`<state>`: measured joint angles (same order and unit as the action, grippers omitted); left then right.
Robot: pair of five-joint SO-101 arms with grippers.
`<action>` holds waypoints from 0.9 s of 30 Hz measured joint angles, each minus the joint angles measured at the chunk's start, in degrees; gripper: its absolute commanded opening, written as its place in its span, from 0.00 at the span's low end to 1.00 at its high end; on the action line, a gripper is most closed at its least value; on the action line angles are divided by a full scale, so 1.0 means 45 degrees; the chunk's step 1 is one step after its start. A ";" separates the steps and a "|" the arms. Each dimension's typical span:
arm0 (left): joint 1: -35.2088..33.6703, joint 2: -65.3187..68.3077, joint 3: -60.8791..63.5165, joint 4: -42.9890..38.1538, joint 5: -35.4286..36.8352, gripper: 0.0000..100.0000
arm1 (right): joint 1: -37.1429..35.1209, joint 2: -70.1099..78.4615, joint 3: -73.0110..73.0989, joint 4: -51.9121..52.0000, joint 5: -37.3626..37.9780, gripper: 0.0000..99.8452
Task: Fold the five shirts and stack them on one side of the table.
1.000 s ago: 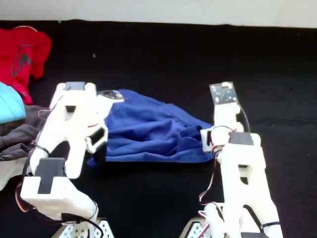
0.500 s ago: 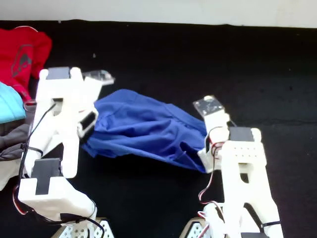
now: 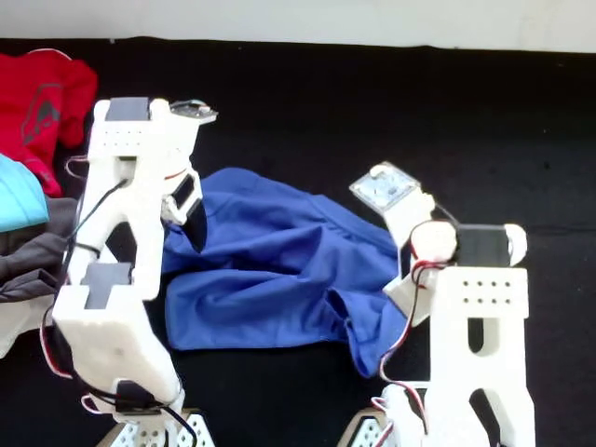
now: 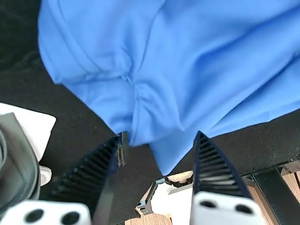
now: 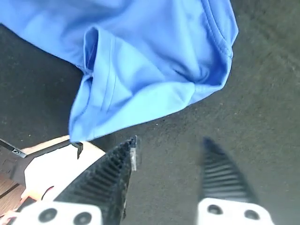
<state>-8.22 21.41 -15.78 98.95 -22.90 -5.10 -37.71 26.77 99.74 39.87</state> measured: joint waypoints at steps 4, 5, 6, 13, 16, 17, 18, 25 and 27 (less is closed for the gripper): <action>0.0762 0.1309 -0.0469 0.0000 0.0020 0.23 | -0.0039 0.0391 0.0371 -0.2208 -0.1368 0.26; 0.1016 0.1700 -0.0586 0.0000 0.0020 0.23 | -0.0039 0.0742 0.0645 -0.2969 -0.1856 0.26; 0.1270 0.2090 -0.0703 0.0000 0.0039 0.23 | -0.0039 0.1172 0.0860 -0.3790 -0.2266 0.26; 0.1739 0.5236 -0.3009 0.0000 0.1133 0.23 | -0.0567 0.6291 0.0781 -0.6447 -0.3907 0.38; 0.1719 0.6447 -0.4317 0.0117 0.1231 0.23 | -0.0899 0.8596 0.0020 -0.6564 -0.4005 0.37; 0.1719 0.6759 -0.4767 0.0137 0.1328 0.23 | -0.0957 0.9280 -0.0293 -0.6623 -0.4005 0.35; 0.1739 0.7072 -0.5275 0.0156 0.1465 0.23 | -0.0977 0.9885 -0.0645 -0.6662 -0.4005 0.31; 0.1153 0.8908 -0.9553 0.0137 0.2891 0.23 | -0.0664 1.3284 -0.4396 -0.6642 -0.3985 0.03; 0.1016 0.9280 -1.0725 0.0137 0.2989 0.23 | -0.0234 1.4085 -0.5822 -0.6623 -0.3966 0.00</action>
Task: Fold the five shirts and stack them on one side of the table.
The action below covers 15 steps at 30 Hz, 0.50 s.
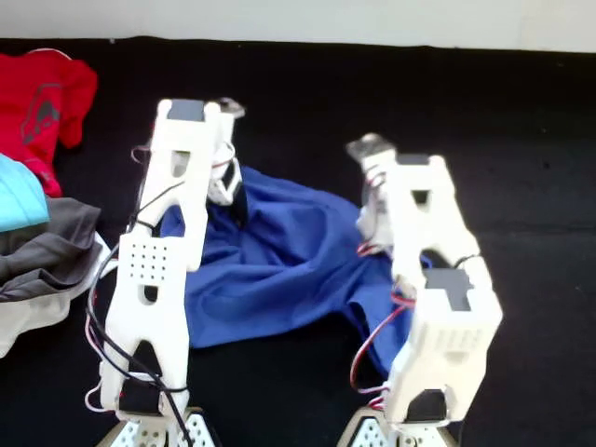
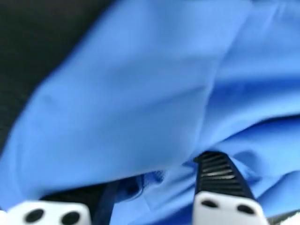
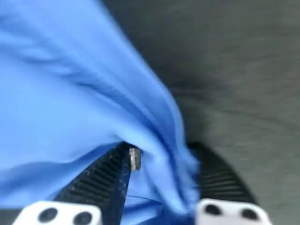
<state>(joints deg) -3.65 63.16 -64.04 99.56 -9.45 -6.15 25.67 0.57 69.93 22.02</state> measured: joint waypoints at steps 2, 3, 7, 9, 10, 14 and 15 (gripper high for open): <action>-0.0078 0.0234 -0.1094 -0.0020 0.0039 0.23 | 0.0293 0.0762 -0.1602 -0.0039 0.0000 0.01; -0.0098 0.0293 -0.1602 -0.0020 0.0039 0.23 | 0.0313 0.1094 -0.2501 -0.0039 0.0000 0.01; -0.0234 0.0293 -0.3614 -0.0039 0.0059 0.23 | 0.0508 0.1758 -0.5880 0.0762 -0.0352 0.02; -0.0293 0.0293 -0.4650 0.0059 0.0098 0.23 | 0.0606 0.1973 -0.7248 0.1368 -0.0684 0.08; -0.0293 0.0293 -0.5079 0.0117 0.0098 0.23 | 0.0664 0.2051 -0.7873 0.1700 -0.0781 0.13; -0.0254 0.0176 -0.5880 0.0234 0.0098 0.23 | 0.0821 0.2110 -0.9592 0.3243 -0.0860 0.26; -0.0313 -0.0039 -0.5880 0.0274 0.0098 0.23 | 0.0879 0.2110 -0.9924 0.3595 -0.0860 0.26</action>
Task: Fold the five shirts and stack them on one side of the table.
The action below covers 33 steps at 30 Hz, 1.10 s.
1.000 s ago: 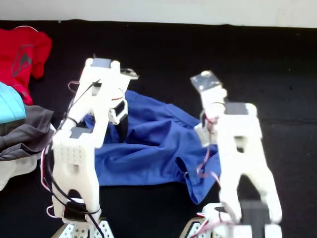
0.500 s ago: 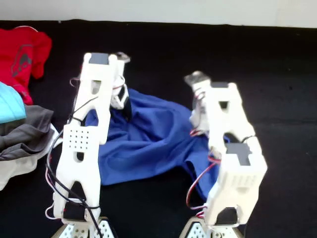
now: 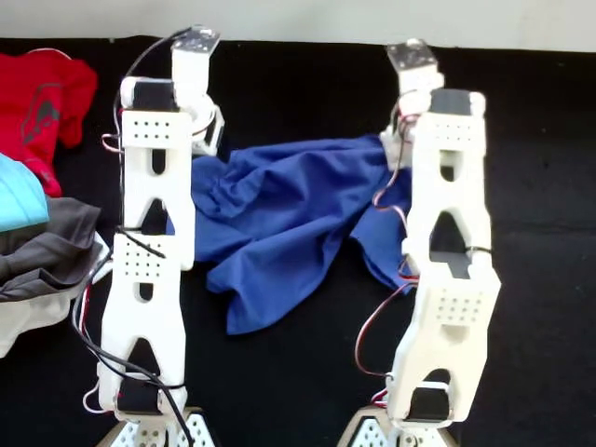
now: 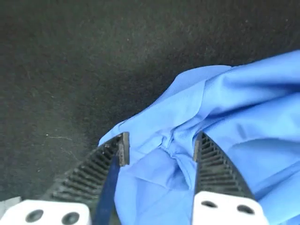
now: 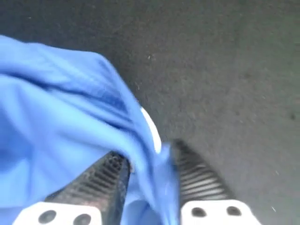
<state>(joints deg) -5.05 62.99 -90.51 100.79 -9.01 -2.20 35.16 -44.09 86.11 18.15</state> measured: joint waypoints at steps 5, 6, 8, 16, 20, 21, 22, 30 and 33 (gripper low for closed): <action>-0.0039 -0.2852 0.2071 0.0039 0.0000 0.23 | 0.0527 0.0000 -0.1582 0.1407 0.0000 0.26; -0.0039 -0.3595 0.2833 0.0039 0.0000 0.23 | 0.0606 0.0000 -0.1915 0.1700 0.0000 0.26; -0.0039 -0.5314 0.4786 0.0039 0.0000 0.23 | 0.0762 0.0000 -0.2520 0.2286 0.0000 0.26; 0.1485 -1.1878 1.5570 0.0000 -0.1661 0.23 | 0.1035 0.0000 -0.3595 0.3126 0.0000 0.26; 0.2227 -1.3929 2.0142 -0.0508 -0.2266 0.23 | 0.1016 -0.0039 -0.3595 0.3126 0.0000 0.26; 0.2286 -1.4242 2.1138 -0.0938 -0.2344 0.23 | 0.1016 -0.0195 -0.3556 0.3126 0.0000 0.26; 0.2305 -1.4476 2.2076 -0.1524 -0.2364 0.23 | 0.1016 -0.0469 -0.3419 0.3126 0.0000 0.26; 0.2149 -1.4437 2.6999 -0.7306 -0.2403 0.23 | 0.0977 -0.5490 0.1289 0.3126 0.0000 0.26; 0.1387 -1.3714 2.6823 -0.8752 -0.2383 0.23 | 0.0977 -0.7873 0.4083 0.3126 0.0000 0.26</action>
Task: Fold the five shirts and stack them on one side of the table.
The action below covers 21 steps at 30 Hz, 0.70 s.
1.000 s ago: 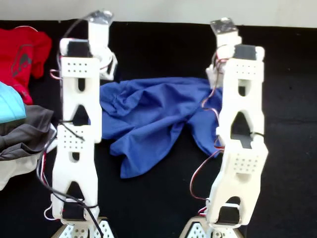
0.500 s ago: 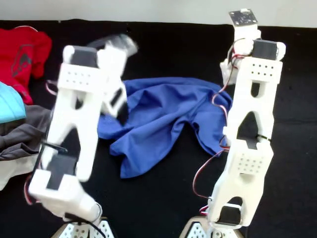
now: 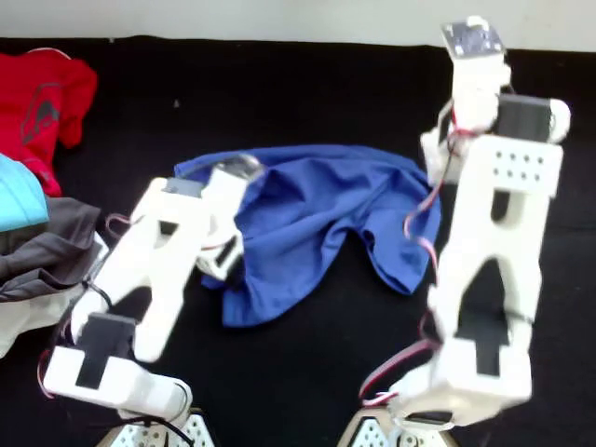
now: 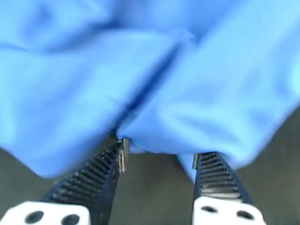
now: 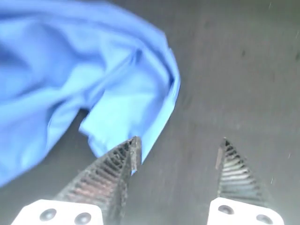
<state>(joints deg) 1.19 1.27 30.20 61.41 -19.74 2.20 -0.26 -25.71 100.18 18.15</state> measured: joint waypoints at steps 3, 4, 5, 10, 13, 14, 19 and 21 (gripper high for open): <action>-0.0860 0.1016 -0.1114 -0.0391 0.0586 0.23 | 0.0000 -0.2227 0.2676 0.0000 0.0000 0.26; -0.1094 0.1368 -0.1602 -0.0391 0.0762 0.23 | -0.0020 -0.2911 0.3516 -0.0059 0.0039 0.26; -0.1250 0.1700 -0.2110 -0.0332 0.0879 0.23 | -0.0020 -0.3516 0.4376 -0.0293 0.0156 0.26; -0.1387 0.2696 -0.4513 0.1661 0.1035 0.23 | -0.0039 -0.5880 0.8459 -0.1915 0.0332 0.26; -0.1387 0.2696 -0.5529 0.3692 0.1035 0.23 | -0.0020 -0.6818 1.0354 -0.2676 0.0352 0.26; -0.1309 0.2696 -0.5763 0.4337 0.1035 0.23 | -0.0020 -0.7033 1.0803 -0.2852 0.0371 0.26; -0.0313 0.2012 -0.5724 0.6486 0.1035 0.23 | -0.0020 -0.7639 1.2054 -0.3458 0.0371 0.26; 0.0137 0.1407 -0.5118 0.6603 0.1035 0.23 | -0.0020 -0.7736 1.2073 -0.3516 0.0371 0.26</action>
<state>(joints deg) 1.80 7.60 7.16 91.12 -15.08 2.11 -35.08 28.62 84.35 19.82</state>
